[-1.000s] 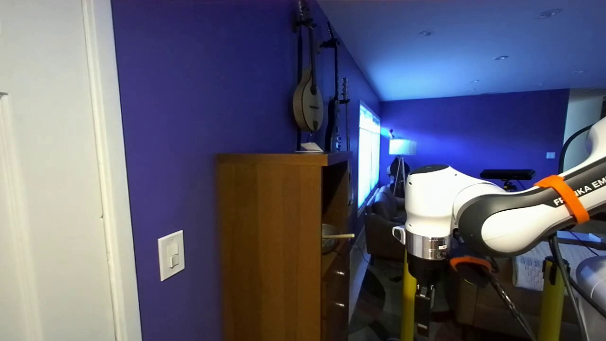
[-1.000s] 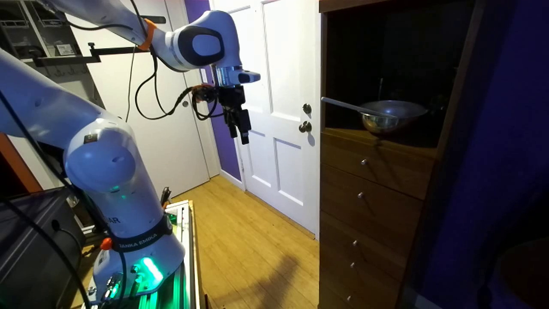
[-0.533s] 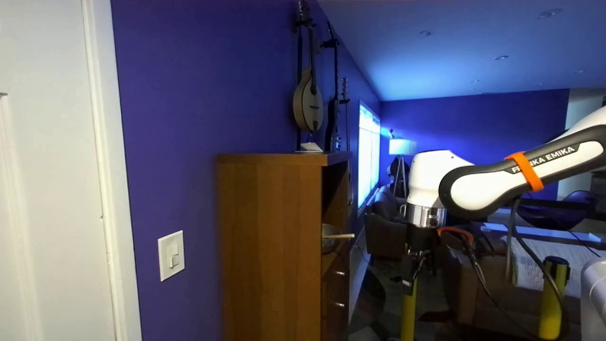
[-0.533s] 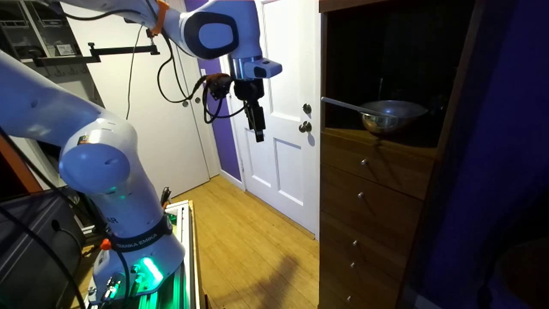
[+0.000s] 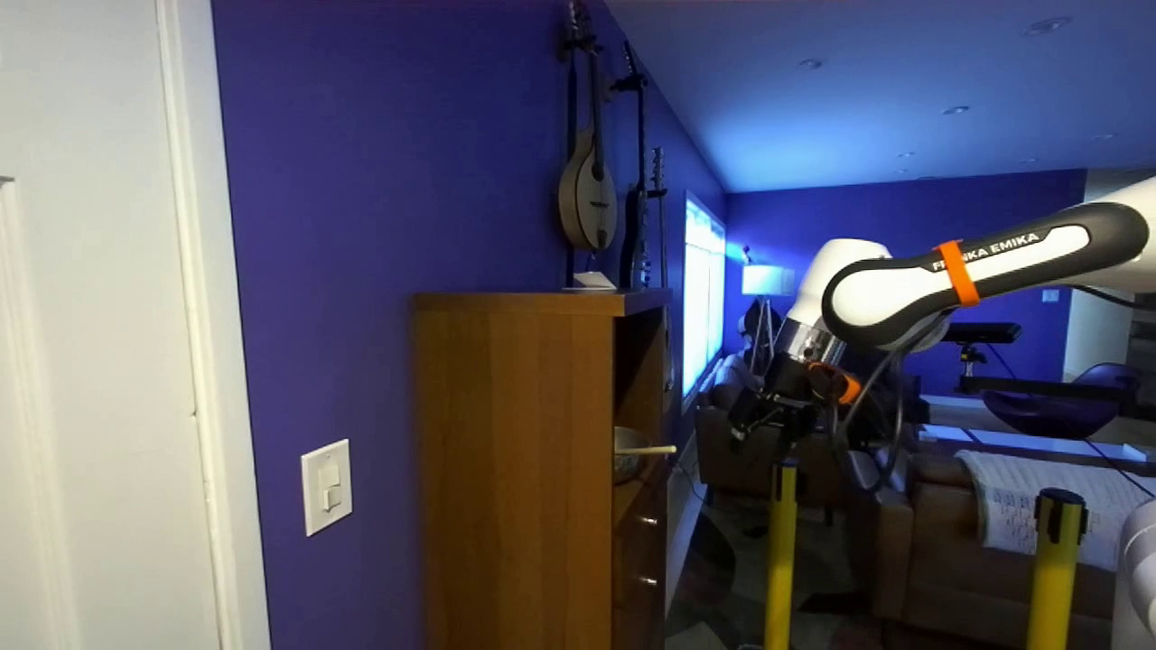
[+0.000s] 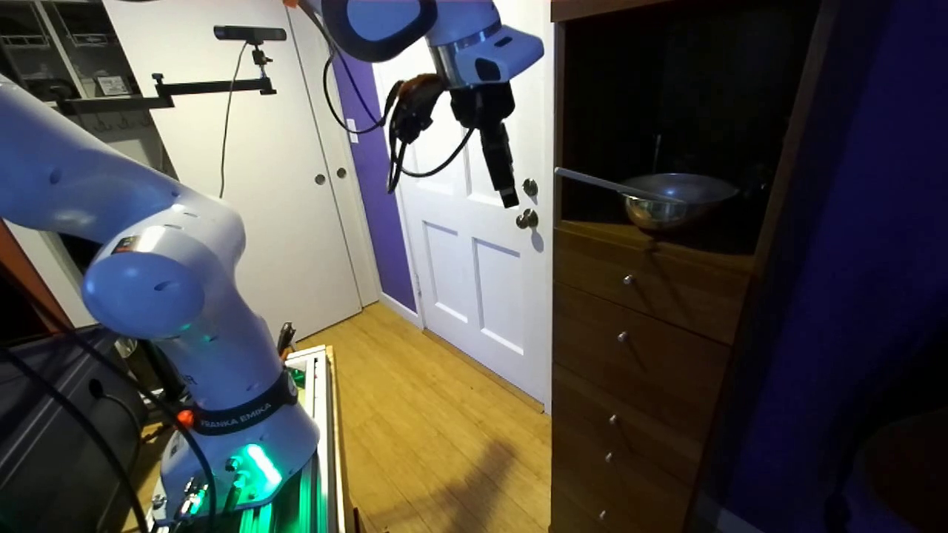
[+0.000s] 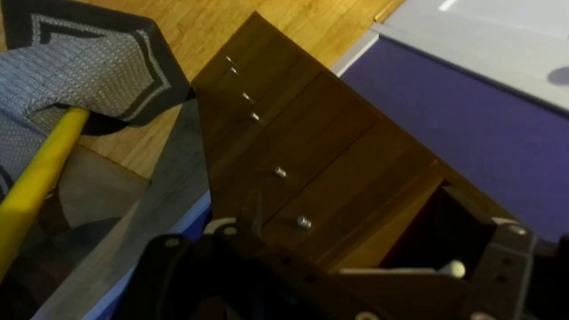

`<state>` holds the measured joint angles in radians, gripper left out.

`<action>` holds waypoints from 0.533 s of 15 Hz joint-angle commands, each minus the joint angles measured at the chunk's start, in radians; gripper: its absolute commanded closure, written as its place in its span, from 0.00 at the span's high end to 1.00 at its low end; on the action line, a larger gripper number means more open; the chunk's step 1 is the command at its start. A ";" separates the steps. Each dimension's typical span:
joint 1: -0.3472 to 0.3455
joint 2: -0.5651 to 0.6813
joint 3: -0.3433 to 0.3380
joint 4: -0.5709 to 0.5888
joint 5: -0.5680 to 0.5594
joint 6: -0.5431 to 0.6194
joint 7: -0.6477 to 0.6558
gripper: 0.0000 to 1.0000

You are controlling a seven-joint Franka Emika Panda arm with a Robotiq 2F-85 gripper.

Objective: Remove the dishpan from the cabinet shelf and place it on top of the cabinet

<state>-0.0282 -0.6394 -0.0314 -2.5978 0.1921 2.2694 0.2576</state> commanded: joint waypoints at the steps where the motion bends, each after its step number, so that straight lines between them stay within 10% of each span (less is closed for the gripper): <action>1: -0.043 0.077 0.015 0.074 0.043 0.103 0.087 1.00; 8: -0.035 0.034 0.015 0.037 0.015 0.063 0.041 1.00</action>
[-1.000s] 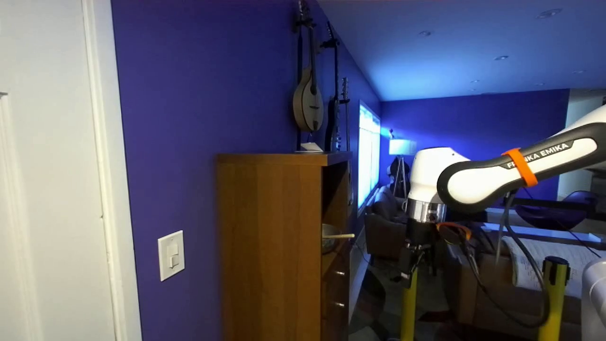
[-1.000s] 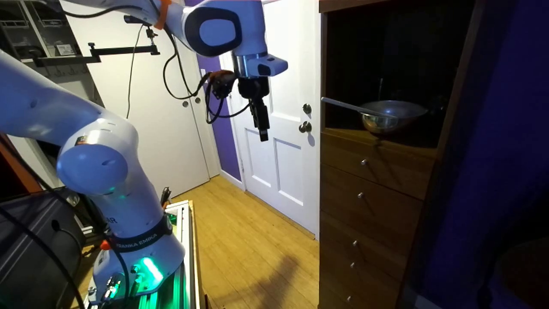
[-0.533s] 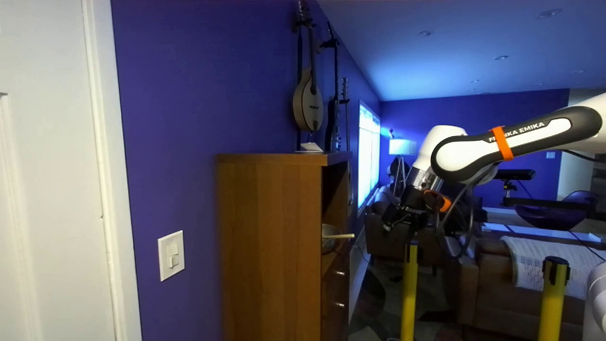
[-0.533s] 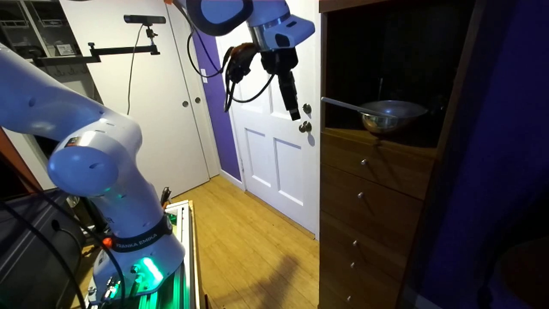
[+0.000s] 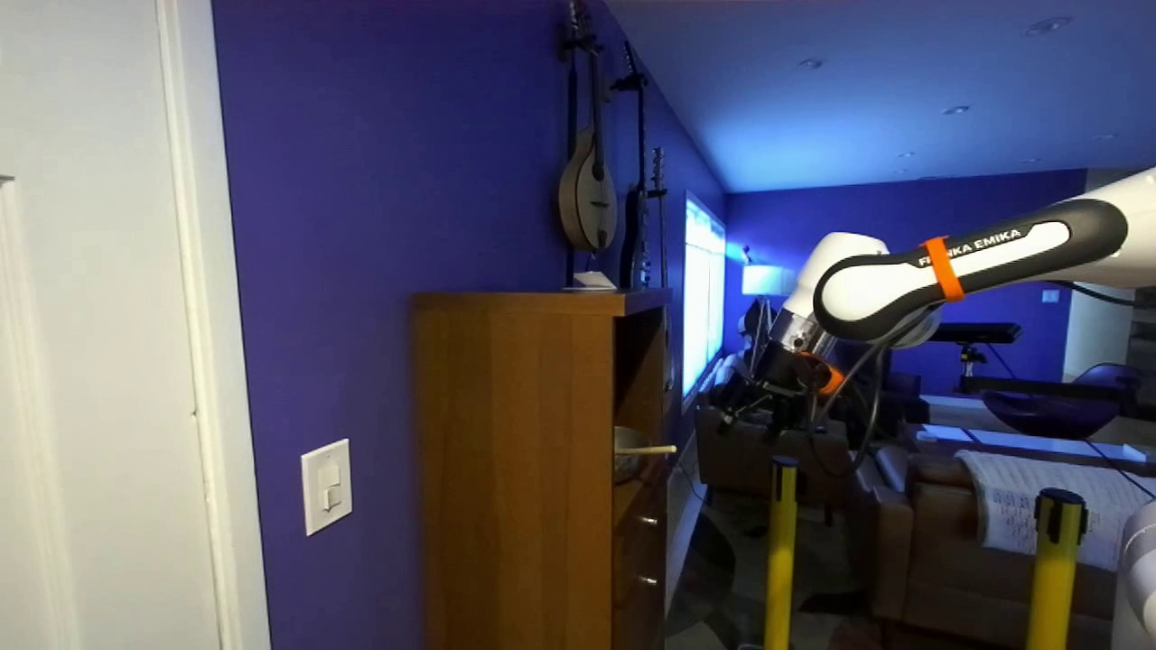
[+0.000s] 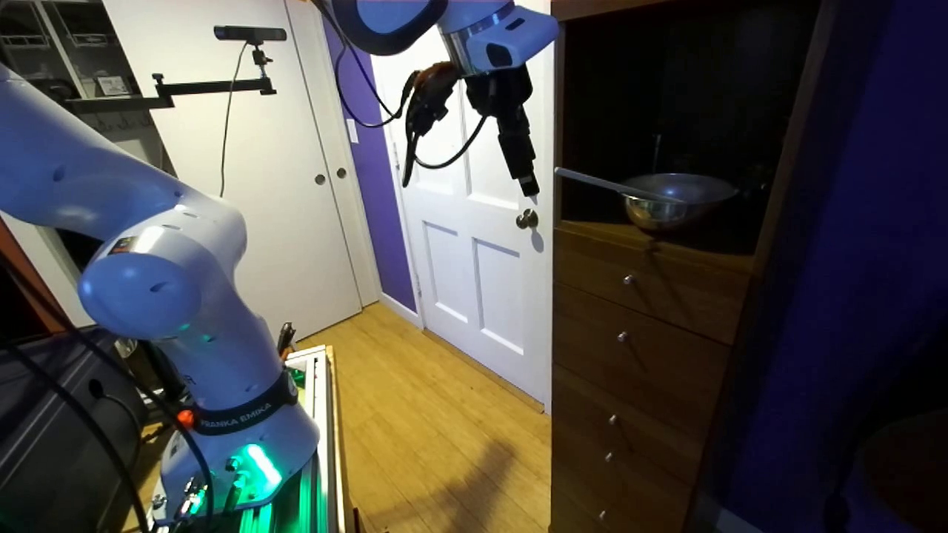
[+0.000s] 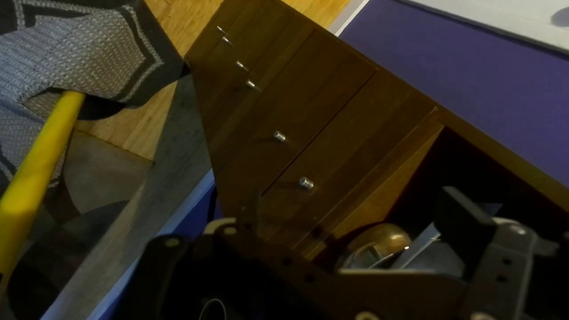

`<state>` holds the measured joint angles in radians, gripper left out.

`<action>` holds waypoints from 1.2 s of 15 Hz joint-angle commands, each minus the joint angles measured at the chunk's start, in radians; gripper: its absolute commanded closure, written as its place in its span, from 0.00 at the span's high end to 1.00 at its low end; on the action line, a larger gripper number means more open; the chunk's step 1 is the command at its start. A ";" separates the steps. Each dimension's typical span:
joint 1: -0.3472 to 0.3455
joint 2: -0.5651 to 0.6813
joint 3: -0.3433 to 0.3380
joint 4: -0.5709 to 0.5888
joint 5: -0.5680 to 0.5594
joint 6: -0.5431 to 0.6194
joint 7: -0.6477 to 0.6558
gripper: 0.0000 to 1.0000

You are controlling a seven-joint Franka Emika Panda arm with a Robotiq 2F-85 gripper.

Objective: Remove the dishpan from the cabinet shelf and place it on top of the cabinet

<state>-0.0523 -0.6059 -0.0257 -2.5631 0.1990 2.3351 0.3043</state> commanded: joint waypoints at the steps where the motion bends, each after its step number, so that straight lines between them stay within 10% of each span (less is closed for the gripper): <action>1: -0.011 0.000 0.010 0.002 0.008 -0.003 -0.006 1.00; 18: 0.030 0.461 -0.093 0.319 0.372 0.182 -0.111 1.00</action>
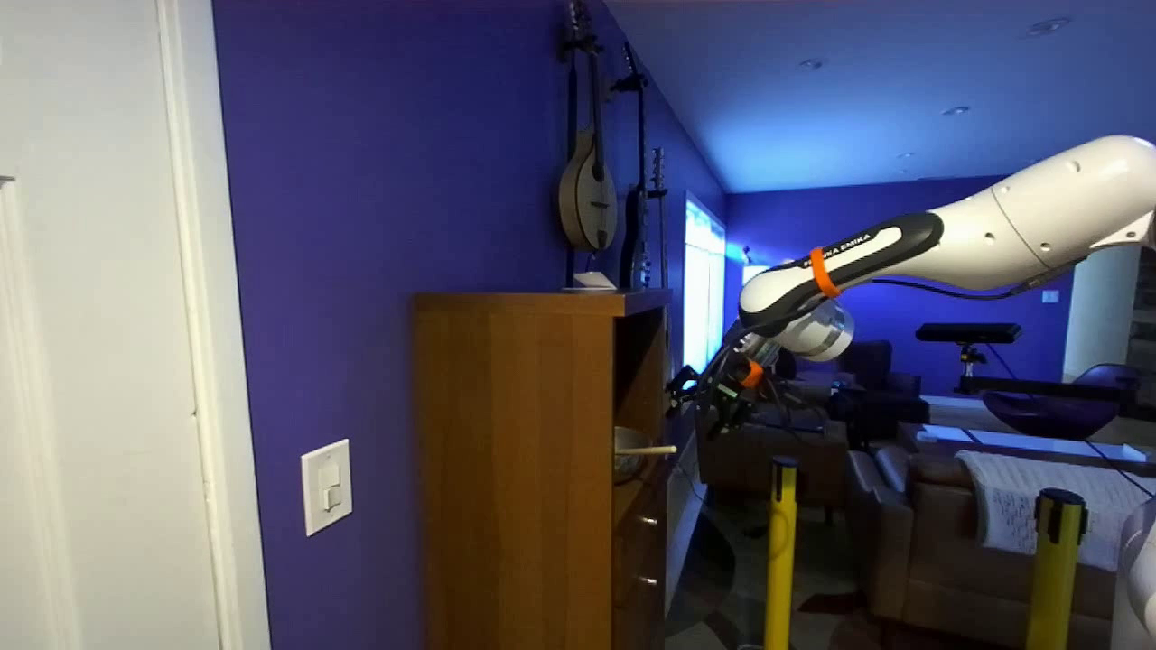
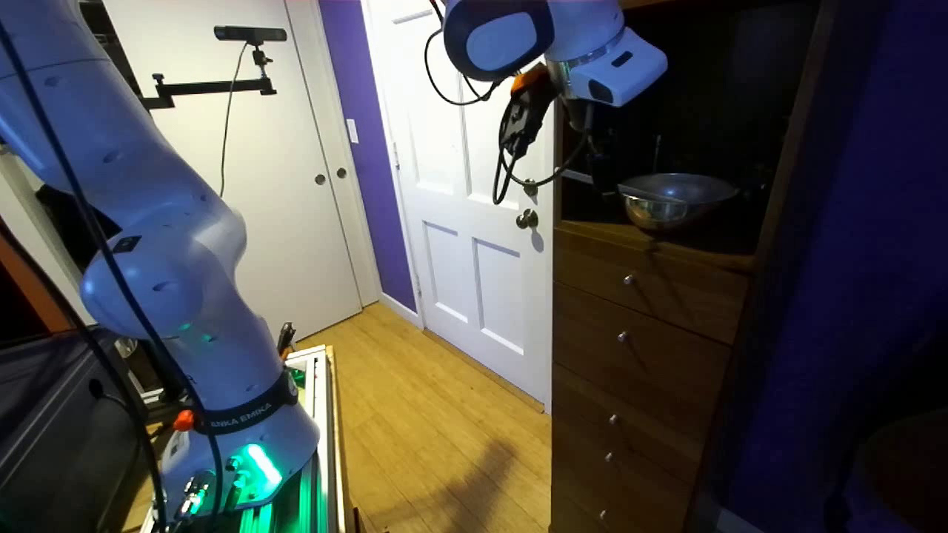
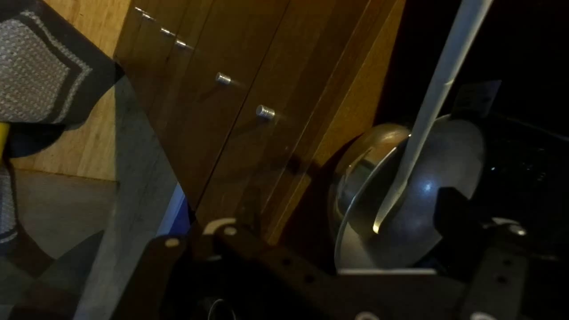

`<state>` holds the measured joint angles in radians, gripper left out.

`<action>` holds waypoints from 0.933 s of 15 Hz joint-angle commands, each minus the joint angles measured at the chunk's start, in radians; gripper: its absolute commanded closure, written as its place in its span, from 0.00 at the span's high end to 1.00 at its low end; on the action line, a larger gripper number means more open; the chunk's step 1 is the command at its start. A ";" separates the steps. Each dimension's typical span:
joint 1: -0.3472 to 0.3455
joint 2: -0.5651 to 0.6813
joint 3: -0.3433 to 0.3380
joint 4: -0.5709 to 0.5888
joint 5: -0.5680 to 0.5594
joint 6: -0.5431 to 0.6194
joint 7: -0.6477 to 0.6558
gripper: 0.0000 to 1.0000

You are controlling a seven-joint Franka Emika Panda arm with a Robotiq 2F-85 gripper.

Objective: Remove the dishpan from the cabinet shelf and place it on top of the cabinet

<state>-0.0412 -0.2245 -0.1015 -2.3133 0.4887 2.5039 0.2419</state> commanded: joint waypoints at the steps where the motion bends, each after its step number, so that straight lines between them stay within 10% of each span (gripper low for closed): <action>1: 0.018 0.101 -0.017 0.086 0.107 0.014 -0.060 1.00; 8: -0.006 0.233 -0.001 0.183 0.253 0.010 -0.117 1.00; 14: -0.020 0.305 0.009 0.225 0.297 0.014 -0.122 0.76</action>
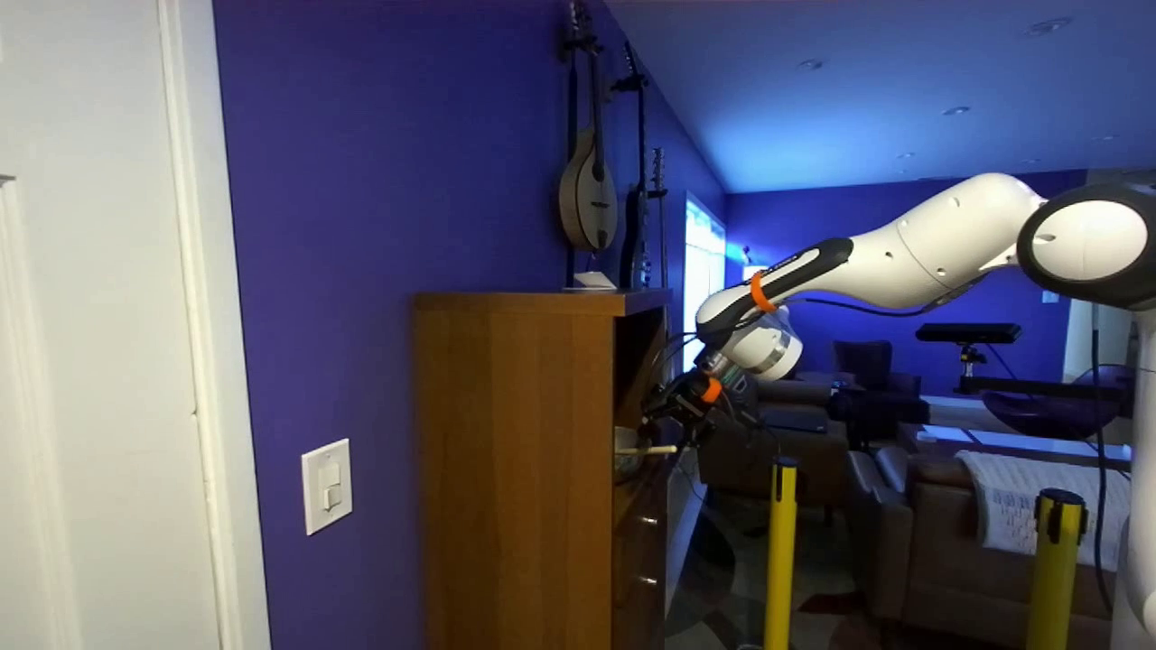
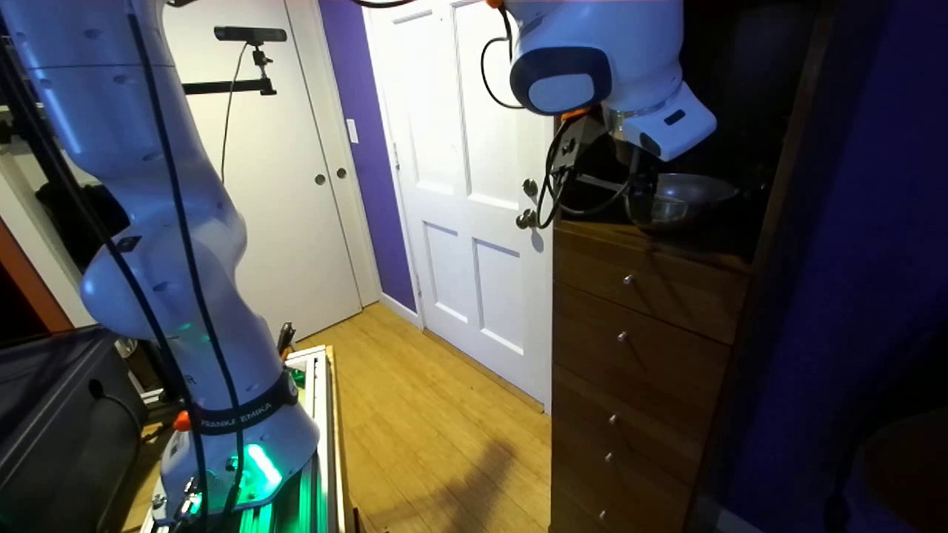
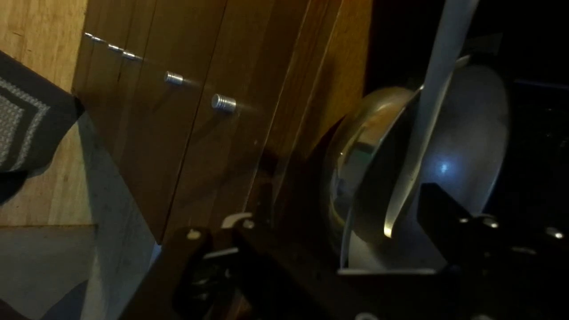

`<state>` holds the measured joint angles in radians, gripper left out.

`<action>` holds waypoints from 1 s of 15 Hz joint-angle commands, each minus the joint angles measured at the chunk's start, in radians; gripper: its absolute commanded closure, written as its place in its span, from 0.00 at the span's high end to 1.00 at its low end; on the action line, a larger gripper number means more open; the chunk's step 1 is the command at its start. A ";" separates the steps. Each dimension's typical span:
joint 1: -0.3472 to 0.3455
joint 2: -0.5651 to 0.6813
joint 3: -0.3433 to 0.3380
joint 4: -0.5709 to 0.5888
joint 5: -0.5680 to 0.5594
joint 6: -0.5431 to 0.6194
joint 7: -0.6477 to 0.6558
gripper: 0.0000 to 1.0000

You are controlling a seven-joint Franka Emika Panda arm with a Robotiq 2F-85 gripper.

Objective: Remove the dishpan from the cabinet shelf and place it on top of the cabinet

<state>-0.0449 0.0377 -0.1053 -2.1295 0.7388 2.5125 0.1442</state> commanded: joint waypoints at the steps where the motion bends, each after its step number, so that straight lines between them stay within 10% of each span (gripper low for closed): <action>1: -0.017 0.053 0.015 0.046 0.048 0.009 -0.025 0.76; 8: -0.020 0.097 0.025 0.079 0.082 0.014 -0.022 0.60; 15: -0.021 0.109 0.029 0.090 0.073 0.021 -0.012 0.01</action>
<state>-0.0489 0.1289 -0.0921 -2.0614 0.7837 2.5195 0.1436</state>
